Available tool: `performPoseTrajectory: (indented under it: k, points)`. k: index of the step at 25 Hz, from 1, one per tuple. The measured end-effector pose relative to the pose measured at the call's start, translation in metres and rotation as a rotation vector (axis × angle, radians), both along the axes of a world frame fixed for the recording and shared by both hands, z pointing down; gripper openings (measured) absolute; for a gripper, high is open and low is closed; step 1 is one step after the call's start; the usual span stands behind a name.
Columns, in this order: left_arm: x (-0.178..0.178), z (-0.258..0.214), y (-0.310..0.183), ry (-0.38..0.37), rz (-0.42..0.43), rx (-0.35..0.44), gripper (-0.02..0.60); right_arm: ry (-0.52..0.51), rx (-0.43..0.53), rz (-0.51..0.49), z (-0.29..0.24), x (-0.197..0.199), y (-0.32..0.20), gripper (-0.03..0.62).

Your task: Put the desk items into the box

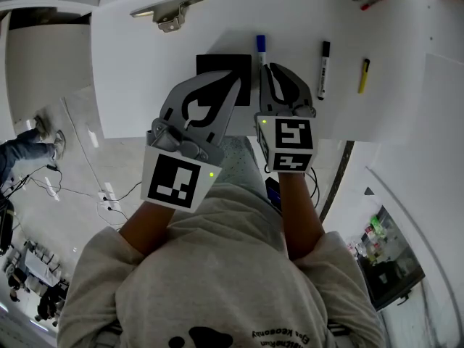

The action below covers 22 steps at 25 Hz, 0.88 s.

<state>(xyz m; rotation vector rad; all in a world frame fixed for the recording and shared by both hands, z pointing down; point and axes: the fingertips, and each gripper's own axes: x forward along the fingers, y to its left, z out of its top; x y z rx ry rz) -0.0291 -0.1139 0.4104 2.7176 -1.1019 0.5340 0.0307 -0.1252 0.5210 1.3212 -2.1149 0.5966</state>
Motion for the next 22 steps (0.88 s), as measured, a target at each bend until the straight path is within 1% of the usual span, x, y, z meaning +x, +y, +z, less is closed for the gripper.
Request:
performPoseTrajectory:
  k: [1, 3, 6, 8, 19, 22]
  points:
    - [0.0, 0.0, -0.001, 0.0, -0.002, -0.001, 0.005, -0.002, -0.016, -0.003, 0.003, -0.001, 0.0, 0.028]
    - [0.0, 0.0, -0.002, -0.001, -0.003, -0.002, 0.005, -0.005, -0.053, 0.007, 0.008, -0.002, -0.001, 0.07]
    - [0.001, 0.0, -0.002, -0.004, -0.001, -0.005, 0.004, -0.017, -0.11, 0.043, 0.018, 0.002, -0.003, 0.084]
    - [0.0, 0.0, -0.002, -0.006, -0.003, -0.01, 0.005, -0.017, -0.15, 0.05, 0.024, 0.002, -0.003, 0.098]
    - [0.0, 0.002, -0.005, -0.015, -0.025, -0.026, 0.004, 0.005, -0.334, 0.023, 0.045, -0.002, -0.009, 0.107]
    - [0.0, 0.002, -0.006, -0.019, -0.033, -0.027, 0.004, 0.021, -0.358, 0.019, 0.049, -0.002, -0.01, 0.107]
